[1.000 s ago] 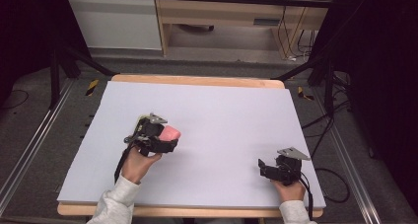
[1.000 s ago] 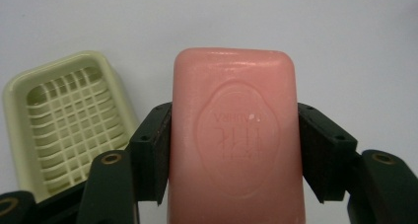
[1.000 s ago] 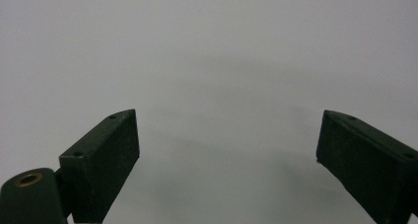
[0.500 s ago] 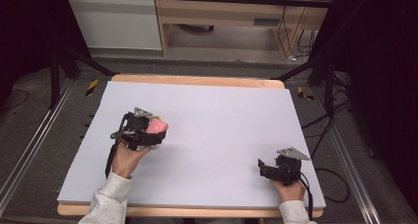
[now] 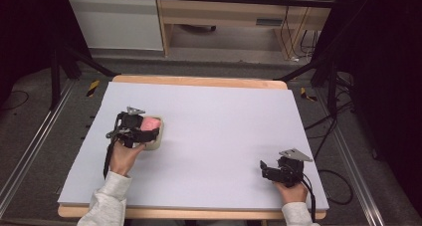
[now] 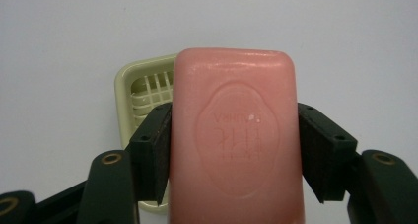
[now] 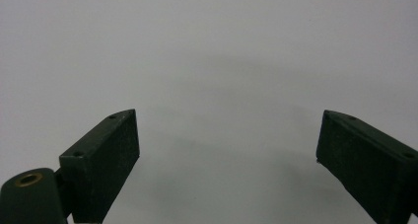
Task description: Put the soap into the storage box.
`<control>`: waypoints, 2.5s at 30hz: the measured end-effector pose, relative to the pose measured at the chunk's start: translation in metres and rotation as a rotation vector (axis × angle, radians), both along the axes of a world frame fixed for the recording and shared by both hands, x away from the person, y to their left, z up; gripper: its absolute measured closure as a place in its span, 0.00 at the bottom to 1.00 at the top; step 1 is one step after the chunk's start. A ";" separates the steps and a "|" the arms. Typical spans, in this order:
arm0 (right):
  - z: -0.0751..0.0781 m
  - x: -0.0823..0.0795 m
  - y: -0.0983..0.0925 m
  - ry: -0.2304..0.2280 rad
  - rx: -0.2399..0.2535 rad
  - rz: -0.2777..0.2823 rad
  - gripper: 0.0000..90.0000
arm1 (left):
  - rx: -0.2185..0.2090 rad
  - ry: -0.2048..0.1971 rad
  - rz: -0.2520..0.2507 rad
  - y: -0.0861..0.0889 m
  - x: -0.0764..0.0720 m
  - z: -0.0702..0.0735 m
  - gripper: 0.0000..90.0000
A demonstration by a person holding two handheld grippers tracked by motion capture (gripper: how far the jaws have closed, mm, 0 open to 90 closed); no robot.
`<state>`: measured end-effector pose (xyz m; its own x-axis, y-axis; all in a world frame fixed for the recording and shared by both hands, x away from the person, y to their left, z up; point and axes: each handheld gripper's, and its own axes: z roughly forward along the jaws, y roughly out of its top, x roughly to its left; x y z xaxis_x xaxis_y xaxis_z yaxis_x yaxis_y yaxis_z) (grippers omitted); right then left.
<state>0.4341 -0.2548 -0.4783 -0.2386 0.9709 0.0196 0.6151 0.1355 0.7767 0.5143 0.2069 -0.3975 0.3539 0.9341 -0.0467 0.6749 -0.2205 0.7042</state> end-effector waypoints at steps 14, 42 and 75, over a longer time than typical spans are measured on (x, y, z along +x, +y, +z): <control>0.000 0.001 0.000 0.000 -0.009 0.007 0.11 | 0.010 0.023 0.029 0.009 0.021 -0.012 0.41; 0.000 0.002 0.001 0.002 -0.006 0.014 0.11 | 0.026 0.067 0.056 0.012 0.036 -0.035 0.41; 0.000 0.002 0.001 0.002 -0.005 0.015 0.11 | 0.049 0.090 0.082 0.008 0.044 -0.047 0.41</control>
<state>0.4358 -0.2536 -0.4784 -0.2527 0.9674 0.0156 0.6147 0.1481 0.7747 0.5585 0.2149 -0.4445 0.2728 0.9617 -0.0286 0.7523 -0.1947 0.6294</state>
